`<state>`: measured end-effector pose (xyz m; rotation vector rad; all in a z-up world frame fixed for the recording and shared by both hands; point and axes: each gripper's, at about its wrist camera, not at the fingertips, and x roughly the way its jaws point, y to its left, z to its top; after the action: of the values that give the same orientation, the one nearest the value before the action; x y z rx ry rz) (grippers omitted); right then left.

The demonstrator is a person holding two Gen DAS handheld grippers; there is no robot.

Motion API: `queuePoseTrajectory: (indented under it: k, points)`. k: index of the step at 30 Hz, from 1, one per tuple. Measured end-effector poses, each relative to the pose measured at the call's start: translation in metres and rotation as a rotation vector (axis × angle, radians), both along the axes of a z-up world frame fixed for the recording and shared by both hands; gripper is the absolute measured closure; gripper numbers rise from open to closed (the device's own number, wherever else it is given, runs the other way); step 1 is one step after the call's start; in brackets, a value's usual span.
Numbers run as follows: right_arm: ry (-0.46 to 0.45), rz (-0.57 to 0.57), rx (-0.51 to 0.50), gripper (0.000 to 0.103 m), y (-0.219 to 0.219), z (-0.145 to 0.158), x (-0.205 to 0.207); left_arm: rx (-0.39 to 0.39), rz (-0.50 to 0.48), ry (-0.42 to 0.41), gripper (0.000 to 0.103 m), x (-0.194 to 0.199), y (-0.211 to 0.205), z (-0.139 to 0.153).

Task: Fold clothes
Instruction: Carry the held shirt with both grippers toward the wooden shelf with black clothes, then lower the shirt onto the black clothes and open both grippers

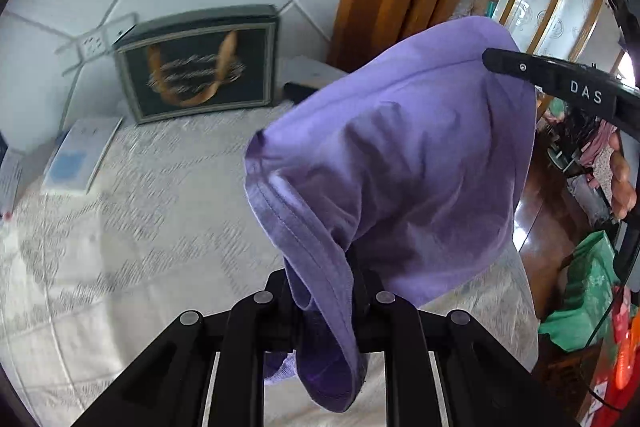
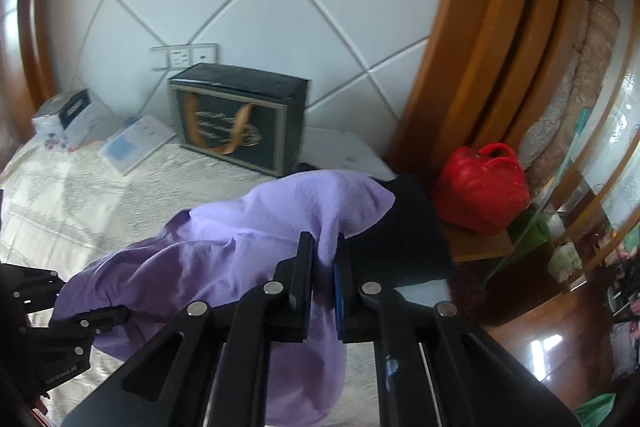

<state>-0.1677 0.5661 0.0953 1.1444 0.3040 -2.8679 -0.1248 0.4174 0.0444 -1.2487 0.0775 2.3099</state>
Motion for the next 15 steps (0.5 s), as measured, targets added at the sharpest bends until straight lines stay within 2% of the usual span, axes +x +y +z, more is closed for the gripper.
queuePoseTrajectory:
  k: [4, 10, 13, 15]
  points:
    - [0.016, 0.016, -0.034, 0.095, 0.054, 0.01, -0.032, 0.01, 0.023, 0.007, 0.086, -0.029, 0.055, 0.008]
    - [0.013, 0.131, -0.037, 0.095, 0.132, 0.016, -0.103, 0.015, 0.132, 0.014, 0.086, -0.088, 0.13, 0.013]
    - [-0.014, 0.175, -0.061, 0.095, 0.161, 0.007, -0.144, -0.01, 0.187, 0.001, 0.086, -0.121, 0.161, 0.006]
    - [-0.047, 0.195, -0.069, 0.094, 0.175, -0.01, -0.173, -0.03, 0.212, -0.029, 0.086, -0.143, 0.174, -0.01]
